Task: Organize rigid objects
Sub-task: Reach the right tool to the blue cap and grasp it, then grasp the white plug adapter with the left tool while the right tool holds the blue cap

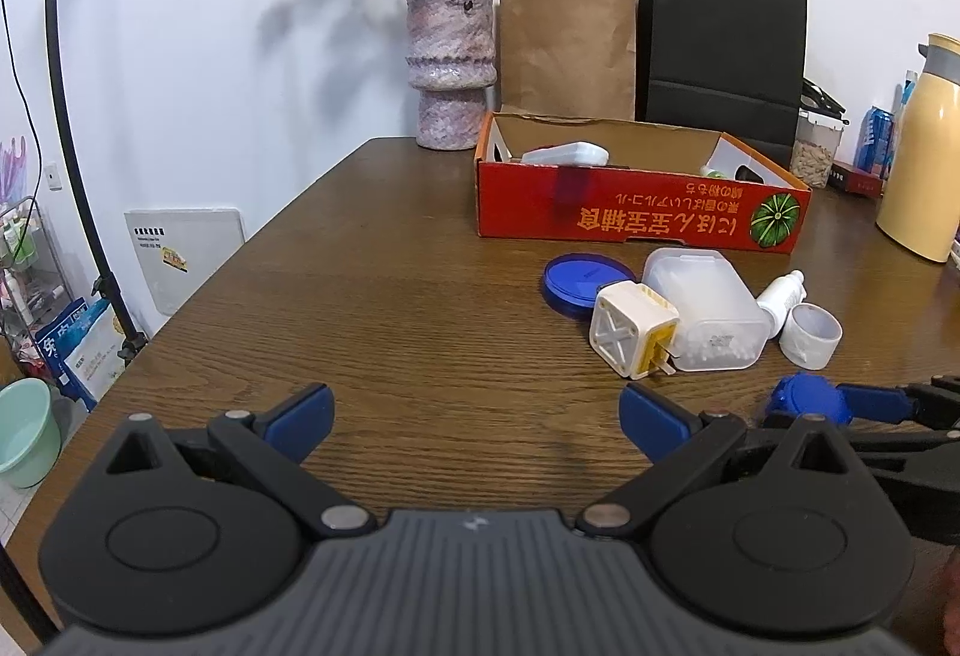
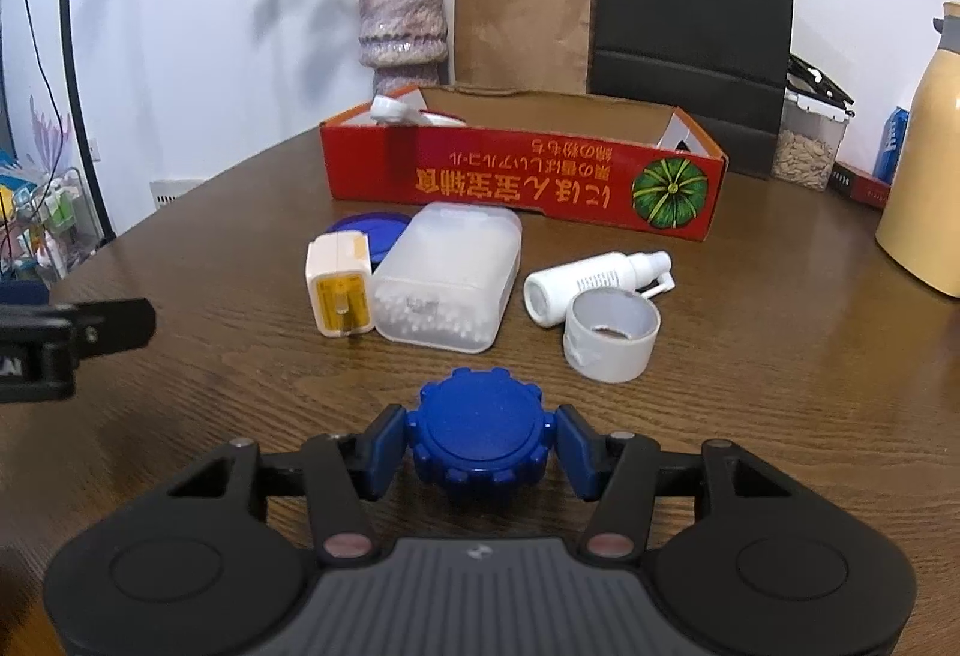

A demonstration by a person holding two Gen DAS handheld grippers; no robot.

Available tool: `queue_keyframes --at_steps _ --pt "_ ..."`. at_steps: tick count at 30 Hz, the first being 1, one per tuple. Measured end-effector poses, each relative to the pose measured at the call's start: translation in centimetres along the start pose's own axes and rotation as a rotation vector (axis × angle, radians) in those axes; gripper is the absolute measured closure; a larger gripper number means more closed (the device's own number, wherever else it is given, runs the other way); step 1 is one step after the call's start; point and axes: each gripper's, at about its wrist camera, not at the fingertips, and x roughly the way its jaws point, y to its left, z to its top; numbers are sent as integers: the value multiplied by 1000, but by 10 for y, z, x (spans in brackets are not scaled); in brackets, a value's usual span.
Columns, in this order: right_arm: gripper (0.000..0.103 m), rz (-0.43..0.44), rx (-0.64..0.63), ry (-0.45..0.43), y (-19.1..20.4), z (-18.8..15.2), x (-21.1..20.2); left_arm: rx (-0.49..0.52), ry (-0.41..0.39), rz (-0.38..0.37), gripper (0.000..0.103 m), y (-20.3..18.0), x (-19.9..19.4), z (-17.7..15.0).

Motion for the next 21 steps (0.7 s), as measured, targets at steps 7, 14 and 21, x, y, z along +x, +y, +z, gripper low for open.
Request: queue_keyframes --at_steps 7,14,21 --pt "50 -10 -3 -47 -10 6 -9 14 11 -2 0 -12 7 3" --pt "50 -22 -1 -88 -27 15 -14 36 9 -1 0 -29 17 11" --pt "50 -37 10 -112 -48 23 -13 44 6 4 0 -45 28 21"
